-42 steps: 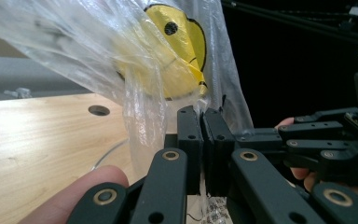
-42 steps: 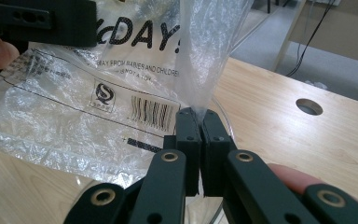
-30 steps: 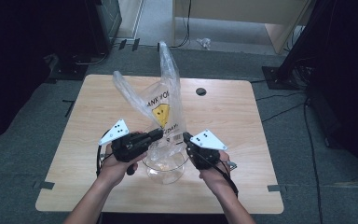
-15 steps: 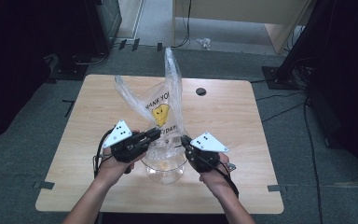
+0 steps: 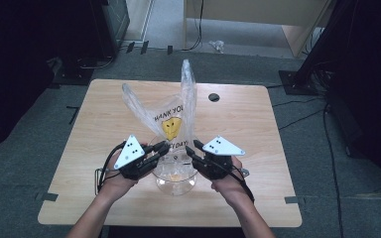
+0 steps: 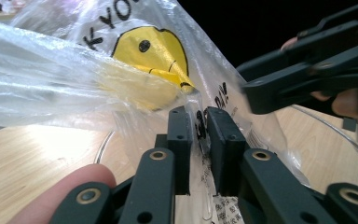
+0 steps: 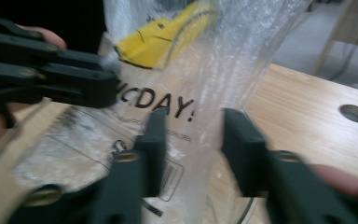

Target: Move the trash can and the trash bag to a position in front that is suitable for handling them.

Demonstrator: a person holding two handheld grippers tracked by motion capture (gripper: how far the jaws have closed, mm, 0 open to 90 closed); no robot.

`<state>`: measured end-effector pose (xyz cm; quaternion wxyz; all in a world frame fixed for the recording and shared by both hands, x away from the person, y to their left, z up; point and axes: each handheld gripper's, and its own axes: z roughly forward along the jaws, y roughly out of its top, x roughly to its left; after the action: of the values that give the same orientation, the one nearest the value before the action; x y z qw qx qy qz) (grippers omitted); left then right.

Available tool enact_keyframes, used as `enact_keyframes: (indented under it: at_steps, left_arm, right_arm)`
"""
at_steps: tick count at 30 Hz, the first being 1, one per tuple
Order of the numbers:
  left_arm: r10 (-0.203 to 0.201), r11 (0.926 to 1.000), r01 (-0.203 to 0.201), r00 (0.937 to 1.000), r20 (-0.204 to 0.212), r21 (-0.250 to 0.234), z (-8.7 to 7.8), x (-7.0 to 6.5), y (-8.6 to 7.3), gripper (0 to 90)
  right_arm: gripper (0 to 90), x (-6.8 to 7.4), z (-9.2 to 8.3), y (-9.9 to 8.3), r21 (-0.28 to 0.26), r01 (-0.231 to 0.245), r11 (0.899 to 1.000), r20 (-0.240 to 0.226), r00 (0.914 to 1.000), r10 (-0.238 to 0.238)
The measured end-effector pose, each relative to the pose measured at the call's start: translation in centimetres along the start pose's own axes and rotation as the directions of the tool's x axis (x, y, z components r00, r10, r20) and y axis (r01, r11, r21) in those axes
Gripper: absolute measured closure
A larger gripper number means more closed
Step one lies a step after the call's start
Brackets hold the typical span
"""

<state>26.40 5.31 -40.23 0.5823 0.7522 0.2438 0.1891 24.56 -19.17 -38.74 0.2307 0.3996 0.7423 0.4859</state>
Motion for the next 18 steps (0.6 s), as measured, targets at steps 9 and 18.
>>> enact_keyframes:
  at_steps: [9, 18]
  left_arm:
    - [-0.115, 0.9895, 0.111, 0.9927, -0.037, -0.092, -0.7, 1.3, 0.8, 45.7]
    - [-0.299, 0.9510, 0.275, 0.9346, -0.193, -0.141, 0.0, 3.3, 1.0, 43.9]
  right_arm:
    - [90.0, 0.6, 0.5, -0.8, 0.052, 0.086, 0.995, 0.018, 0.9960, -0.087]
    - [74.9, 0.6, 0.5, -1.3, 0.081, 0.129, 0.988, -0.029, 0.9915, -0.127]
